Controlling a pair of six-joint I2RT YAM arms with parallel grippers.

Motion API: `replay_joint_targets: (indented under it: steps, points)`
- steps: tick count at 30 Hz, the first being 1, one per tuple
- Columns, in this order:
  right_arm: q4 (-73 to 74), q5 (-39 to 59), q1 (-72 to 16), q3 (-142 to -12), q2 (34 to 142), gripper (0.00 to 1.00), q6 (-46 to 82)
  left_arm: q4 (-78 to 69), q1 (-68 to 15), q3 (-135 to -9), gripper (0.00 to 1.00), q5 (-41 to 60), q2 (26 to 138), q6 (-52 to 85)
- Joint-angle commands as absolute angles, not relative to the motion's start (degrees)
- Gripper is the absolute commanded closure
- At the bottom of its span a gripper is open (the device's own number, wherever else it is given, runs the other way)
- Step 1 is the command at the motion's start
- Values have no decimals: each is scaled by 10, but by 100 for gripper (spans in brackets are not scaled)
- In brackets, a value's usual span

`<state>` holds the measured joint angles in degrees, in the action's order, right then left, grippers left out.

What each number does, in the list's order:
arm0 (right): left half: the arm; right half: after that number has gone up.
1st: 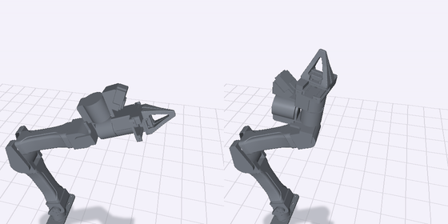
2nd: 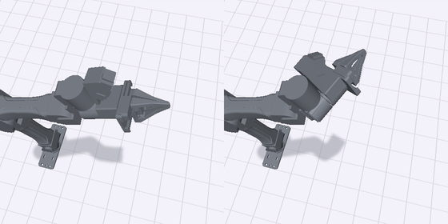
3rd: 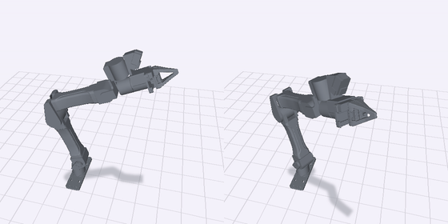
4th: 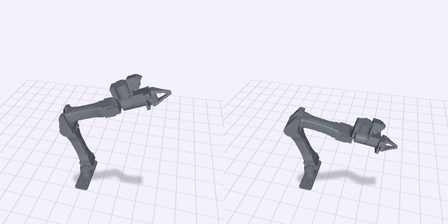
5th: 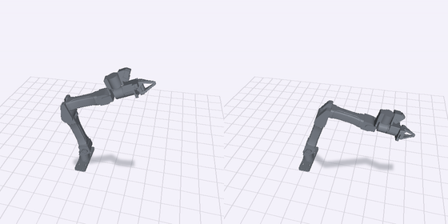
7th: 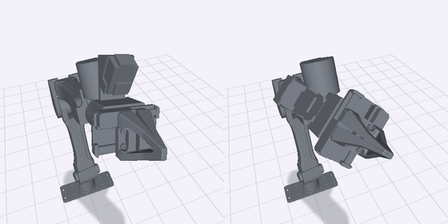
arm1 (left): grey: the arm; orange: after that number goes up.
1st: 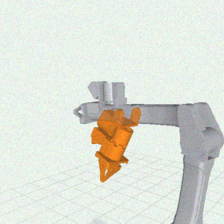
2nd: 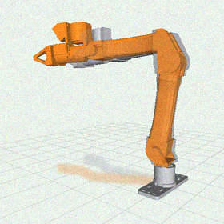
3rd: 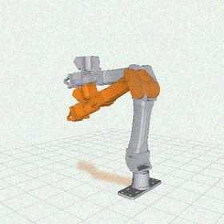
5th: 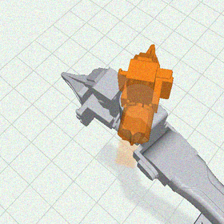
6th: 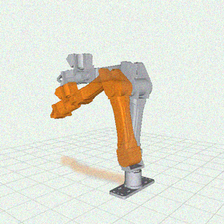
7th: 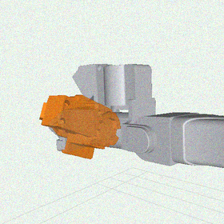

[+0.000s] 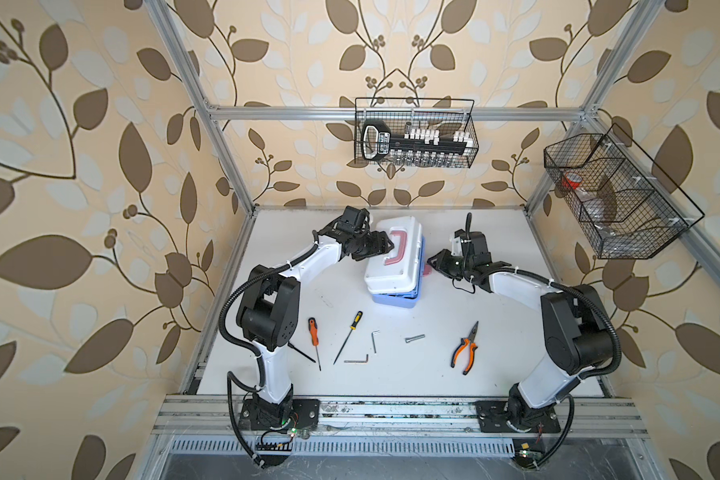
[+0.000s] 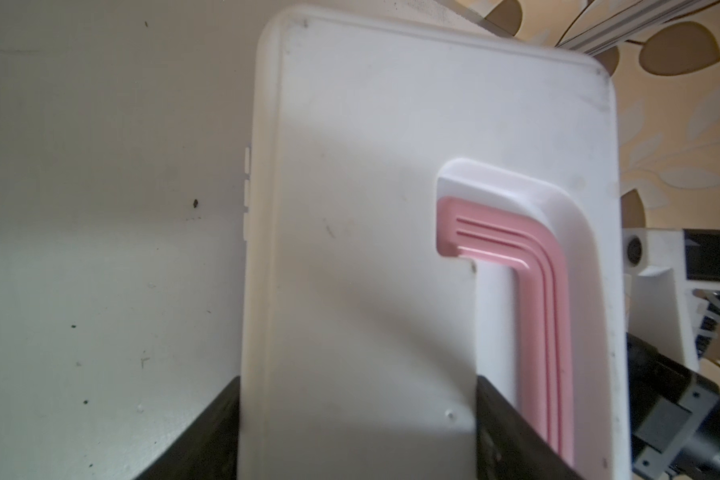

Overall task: Pack the tool kit
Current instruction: 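Lift the white lid with left gripper while right gripper holds the blue base rim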

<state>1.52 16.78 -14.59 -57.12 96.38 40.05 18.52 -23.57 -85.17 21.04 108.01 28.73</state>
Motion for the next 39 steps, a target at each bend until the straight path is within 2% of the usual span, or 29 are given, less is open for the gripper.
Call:
replay_joint_targets:
  steps: [1,10,11,13,14,17,35,39]
  points:
    - [-16,147,-165,-605,937,80,376,166,-239,-846,59,252,1048,302]
    - [5,178,-207,-623,955,80,396,160,-238,-839,59,254,1044,308]
    - [12,185,-208,-622,958,80,402,159,-238,-840,53,255,1043,309]
    - [30,204,-209,-618,959,80,414,163,-238,-840,27,254,1042,310]
    - [38,211,-209,-616,960,79,419,164,-238,-840,18,251,1040,311]
    - [60,232,-210,-614,956,78,434,172,-238,-840,2,239,1033,311]
    - [86,260,-232,-666,976,75,460,304,-237,-859,1,12,940,326]
    - [84,261,-240,-678,987,74,461,270,-233,-839,1,40,918,330]
